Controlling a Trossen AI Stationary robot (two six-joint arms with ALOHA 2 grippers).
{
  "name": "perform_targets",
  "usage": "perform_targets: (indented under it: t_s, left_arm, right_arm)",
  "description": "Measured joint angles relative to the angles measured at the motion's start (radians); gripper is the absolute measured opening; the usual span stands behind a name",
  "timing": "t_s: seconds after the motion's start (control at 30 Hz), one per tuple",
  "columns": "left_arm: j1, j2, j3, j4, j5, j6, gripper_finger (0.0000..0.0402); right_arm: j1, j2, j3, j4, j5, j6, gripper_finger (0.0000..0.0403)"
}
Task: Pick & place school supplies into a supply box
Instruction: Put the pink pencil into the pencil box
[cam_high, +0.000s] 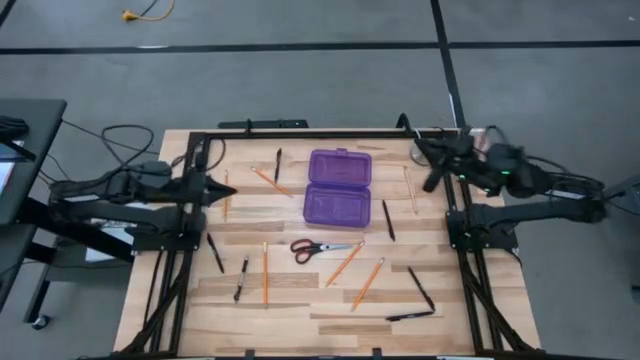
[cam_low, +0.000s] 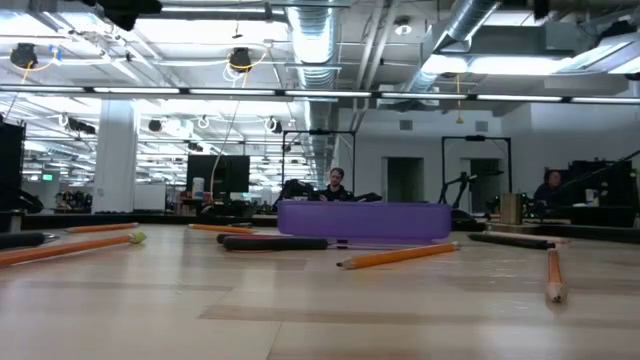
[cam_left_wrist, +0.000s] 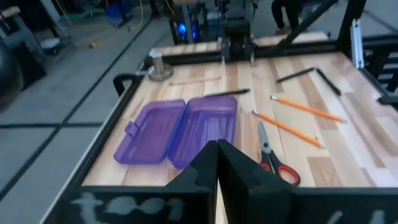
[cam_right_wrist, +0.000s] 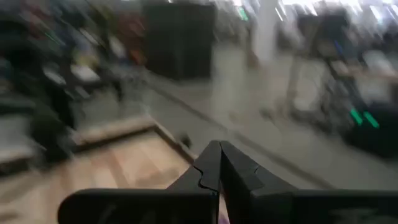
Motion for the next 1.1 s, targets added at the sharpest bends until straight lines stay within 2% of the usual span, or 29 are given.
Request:
perform_targets:
  t_s: [0.13, 0.3, 0.57, 0.8, 1.1]
  left_arm:
    - [0.000, 0.088, 0.000, 0.020, -0.020, -0.023, 0.0001]
    - [0.000, 0.173, 0.000, 0.024, -0.021, -0.033, 0.0015]
    - [0.000, 0.207, 0.000, 0.055, -0.019, -0.075, 0.0041]
    - [0.000, 0.205, 0.000, 0.060, -0.024, -0.079, 0.0043]
    - [0.000, 0.208, 0.000, 0.028, -0.095, -0.077, 0.0043]
  right_arm:
    - [-0.093, 0.090, 0.004, -0.146, 0.012, 0.148, 0.0000]
    - [-0.193, 0.156, 0.005, -0.306, -0.031, 0.292, 0.0000]
    - [-0.273, 0.304, 0.006, -0.465, -0.120, 0.405, 0.0003]
    - [-0.273, 0.410, 0.006, -0.482, -0.136, 0.416, 0.0065]
    - [-0.274, 0.469, 0.005, -0.566, -0.143, 0.462, 0.0136]
